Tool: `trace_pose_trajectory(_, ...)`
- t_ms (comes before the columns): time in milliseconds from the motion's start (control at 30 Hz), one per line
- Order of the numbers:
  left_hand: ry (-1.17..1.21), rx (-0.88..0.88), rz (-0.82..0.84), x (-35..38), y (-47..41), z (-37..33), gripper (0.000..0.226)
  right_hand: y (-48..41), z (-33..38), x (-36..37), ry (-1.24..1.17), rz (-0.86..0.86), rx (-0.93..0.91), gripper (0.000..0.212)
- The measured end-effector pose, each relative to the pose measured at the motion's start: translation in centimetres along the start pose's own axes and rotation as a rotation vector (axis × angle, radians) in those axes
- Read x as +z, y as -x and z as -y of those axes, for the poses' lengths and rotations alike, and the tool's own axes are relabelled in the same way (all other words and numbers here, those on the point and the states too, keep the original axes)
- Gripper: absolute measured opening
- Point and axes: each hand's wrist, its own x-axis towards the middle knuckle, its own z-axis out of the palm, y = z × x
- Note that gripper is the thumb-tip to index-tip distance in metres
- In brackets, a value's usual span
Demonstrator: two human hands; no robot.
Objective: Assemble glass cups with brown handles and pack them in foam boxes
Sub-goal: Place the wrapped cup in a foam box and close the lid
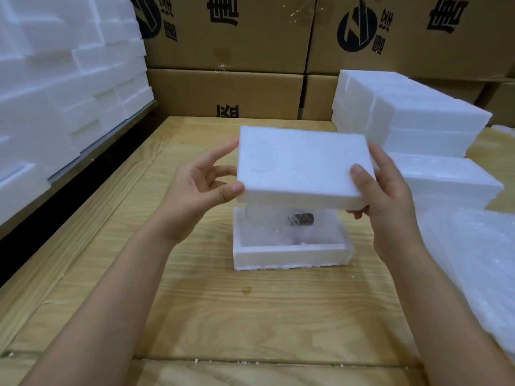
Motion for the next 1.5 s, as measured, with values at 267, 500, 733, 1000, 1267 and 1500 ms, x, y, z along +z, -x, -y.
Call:
trace_pose_trajectory(267, -0.277, -0.122, 0.017, -0.2, 1.3, 1.6, 0.087, -0.5, -0.2, -1.2, 0.051, 0.196, 0.286, 0.055)
trace_pose_trajectory(500, -0.261, -0.160, 0.033, -0.7, 1.5, 2.0, 0.080, -0.4, -0.9, -0.9, 0.136, 0.244, 0.351, 0.058)
trace_pose_trajectory(733, -0.192, -0.221, 0.102, -1.6, 1.6, 2.8, 0.076, -0.5, -1.3, -0.8, 0.172, 0.294, 0.351, 0.039)
trace_pose_trajectory(1000, -0.155, -0.271, 0.178, -1.8, 1.7, 3.6, 0.075, -0.8, -2.1, -1.7, 0.166, 0.370, 0.379, 0.040)
trace_pose_trajectory(1267, -0.165, -0.321, 0.254, -2.0, 1.8, 3.4, 0.086, -0.8, -2.1, -1.8, 0.110, 0.381, 0.418, 0.031)
trace_pose_trajectory(1500, -0.362, -0.293, 0.343, -1.1, 2.0, 4.4, 0.116, -1.0, -2.8, -2.1, 0.058, 0.364, 0.439, 0.022)
